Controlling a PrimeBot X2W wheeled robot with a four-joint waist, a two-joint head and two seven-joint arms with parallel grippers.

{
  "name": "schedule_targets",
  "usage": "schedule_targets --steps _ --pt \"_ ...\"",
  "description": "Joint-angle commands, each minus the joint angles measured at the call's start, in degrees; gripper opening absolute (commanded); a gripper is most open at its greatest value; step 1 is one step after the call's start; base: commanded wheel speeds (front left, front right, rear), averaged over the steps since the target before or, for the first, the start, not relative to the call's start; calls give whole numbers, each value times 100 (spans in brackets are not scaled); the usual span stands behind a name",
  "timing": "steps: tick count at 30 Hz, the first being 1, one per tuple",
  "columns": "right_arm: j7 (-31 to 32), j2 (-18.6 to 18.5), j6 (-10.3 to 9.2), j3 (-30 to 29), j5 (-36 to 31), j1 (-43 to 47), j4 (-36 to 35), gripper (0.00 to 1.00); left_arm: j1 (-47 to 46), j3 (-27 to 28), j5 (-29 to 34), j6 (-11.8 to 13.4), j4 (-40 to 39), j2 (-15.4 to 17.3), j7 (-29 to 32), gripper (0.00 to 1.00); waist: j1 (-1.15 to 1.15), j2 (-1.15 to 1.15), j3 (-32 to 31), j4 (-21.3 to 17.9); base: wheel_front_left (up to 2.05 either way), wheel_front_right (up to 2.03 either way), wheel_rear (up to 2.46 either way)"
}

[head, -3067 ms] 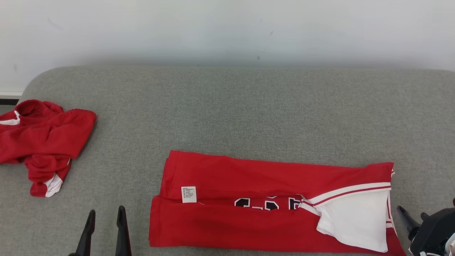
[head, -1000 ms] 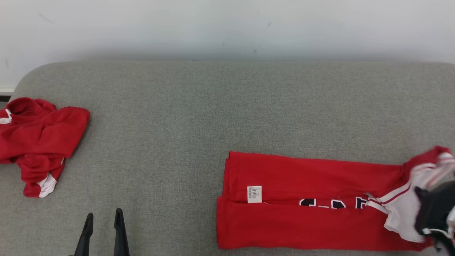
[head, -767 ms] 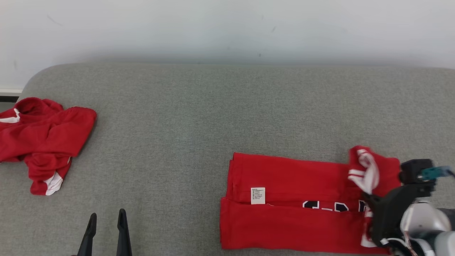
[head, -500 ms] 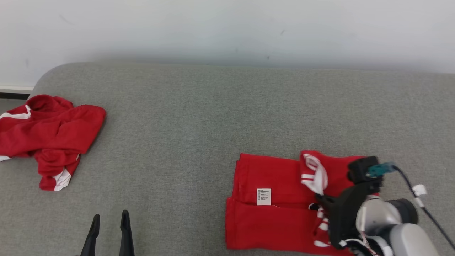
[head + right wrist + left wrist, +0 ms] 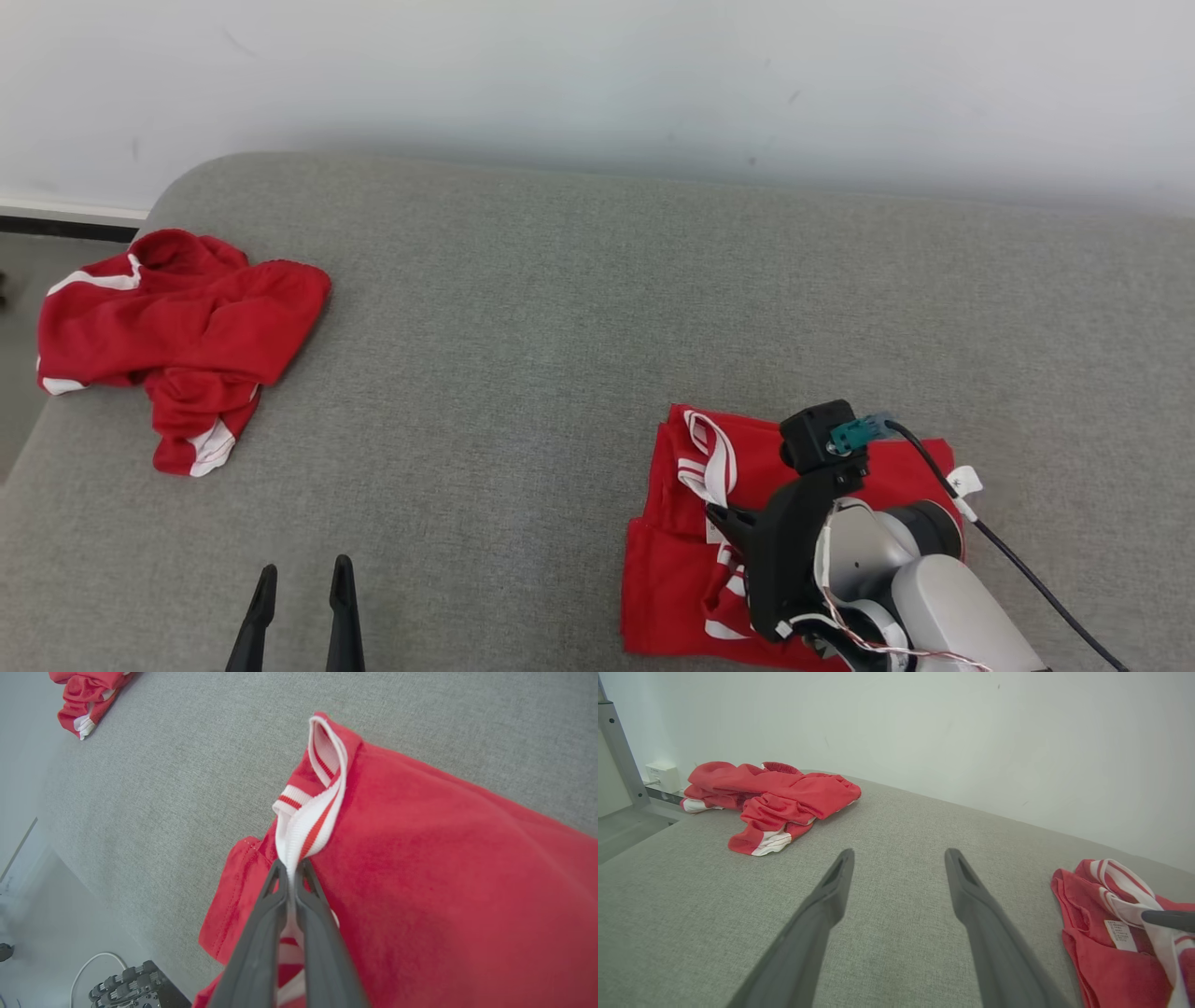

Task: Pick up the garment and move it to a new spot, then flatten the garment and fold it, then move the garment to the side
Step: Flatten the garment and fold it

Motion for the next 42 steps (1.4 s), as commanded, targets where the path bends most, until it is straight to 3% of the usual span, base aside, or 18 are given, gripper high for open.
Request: schedule_targets --steps 1,10,11,12,13,19,23,34,42 --pt "-64 31 -11 30 32 -82 56 0 16 1 -12 -25 5 -4 -16 100 0 0 -9 39 0 0 0" --pt "-392 102 -11 215 26 -431 677 0 42 -37 -39 -3 -9 -4 -16 100 0 0 1 120 0 0 0" --pt "-409 107 -11 237 16 -456 733 17 38 -41 -45 2 -10 -4 -16 100 0 0 5 123 0 0 0" --pt "-437 111 -11 250 5 -484 782 75 32 -46 -48 8 -11 -4 -16 100 0 0 10 124 0 0 0" --pt "-499 112 -11 223 43 -501 806 100 27 -48 -58 16 -12 -4 -16 100 0 0 14 123 0 0 0" --pt "-898 110 -12 370 700 -583 665 100 38 -26 -81 27 6 -4 -16 100 0 0 1 61 0 0 0" --pt "-1560 109 -12 111 1054 -681 406 100 10 5 -87 47 -8 -4 -16 100 0 0 -19 -33 0 0 0" --pt "-2725 -159 -11 -976 -186 41 57 100 109 -4 -88 78 -30 -4 -16 100 0 0 -247 -136 0 0 0" --pt "-3864 -408 -12 -1566 -737 1331 -167 100 304 74 -37 100 -44 -5 -16 100 0 0 -496 -364 0 0 0"
